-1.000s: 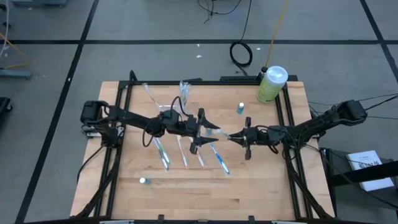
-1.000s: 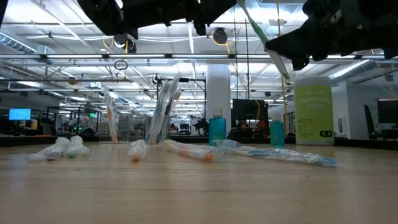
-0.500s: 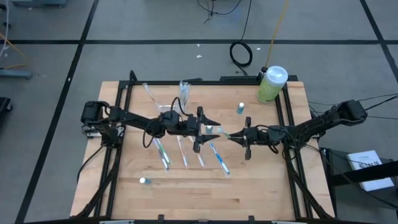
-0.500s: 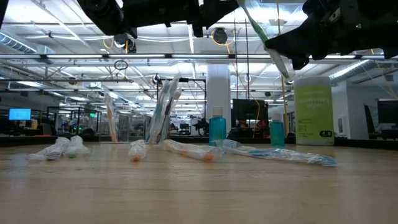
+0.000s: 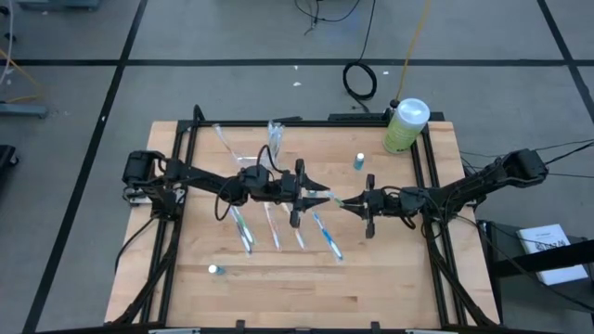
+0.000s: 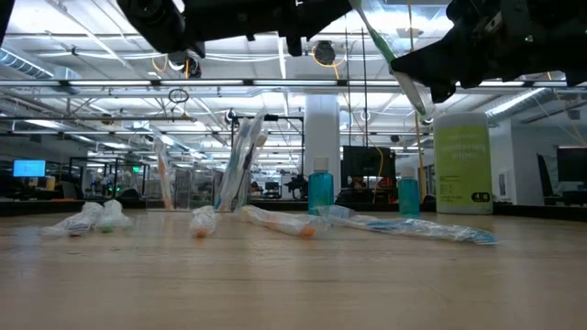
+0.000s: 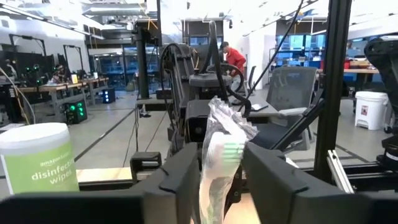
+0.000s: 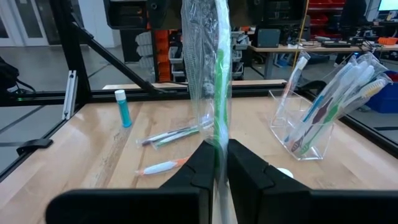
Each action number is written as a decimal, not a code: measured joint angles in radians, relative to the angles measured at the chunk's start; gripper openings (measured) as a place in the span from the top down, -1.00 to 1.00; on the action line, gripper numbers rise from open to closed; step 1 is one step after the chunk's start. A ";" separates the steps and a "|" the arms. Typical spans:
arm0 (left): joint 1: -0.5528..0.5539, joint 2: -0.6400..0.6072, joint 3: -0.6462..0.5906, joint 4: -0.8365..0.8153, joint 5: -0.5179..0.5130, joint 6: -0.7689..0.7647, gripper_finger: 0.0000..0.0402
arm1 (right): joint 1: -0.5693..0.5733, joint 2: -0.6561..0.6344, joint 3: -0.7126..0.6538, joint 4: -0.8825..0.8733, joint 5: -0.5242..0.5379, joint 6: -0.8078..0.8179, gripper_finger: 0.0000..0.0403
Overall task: Pick & Place toothbrushing station
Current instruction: Put the green toothbrush into the transparent organizer
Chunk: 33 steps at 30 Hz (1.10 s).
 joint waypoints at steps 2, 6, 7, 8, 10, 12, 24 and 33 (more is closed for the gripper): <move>0.000 0.000 0.006 -0.001 0.000 -0.002 0.44 | 0.000 0.000 0.000 0.000 0.000 0.000 0.91; 0.000 0.000 0.020 0.001 0.000 0.002 0.51 | 0.000 0.000 0.000 0.000 0.000 0.002 0.91; 0.000 0.000 0.020 0.000 0.000 0.002 0.51 | 0.000 0.000 0.000 -0.001 0.000 0.002 0.91; 0.000 0.000 0.020 -0.001 0.000 0.004 0.51 | 0.000 0.000 0.000 -0.001 0.000 0.002 0.91; 0.000 0.000 0.020 -0.002 0.000 0.006 0.52 | 0.000 0.000 0.000 -0.001 0.000 0.003 0.91; 0.000 0.000 0.020 -0.003 0.000 0.006 0.52 | 0.000 0.000 0.000 -0.002 0.000 0.003 0.91; 0.001 0.000 0.021 -0.005 -0.002 0.006 0.94 | 0.001 0.000 0.001 -0.010 -0.001 -0.002 0.54; -0.006 -0.143 0.021 -0.224 -0.152 0.072 0.96 | 0.002 -0.056 0.001 -0.072 0.026 -0.001 -0.14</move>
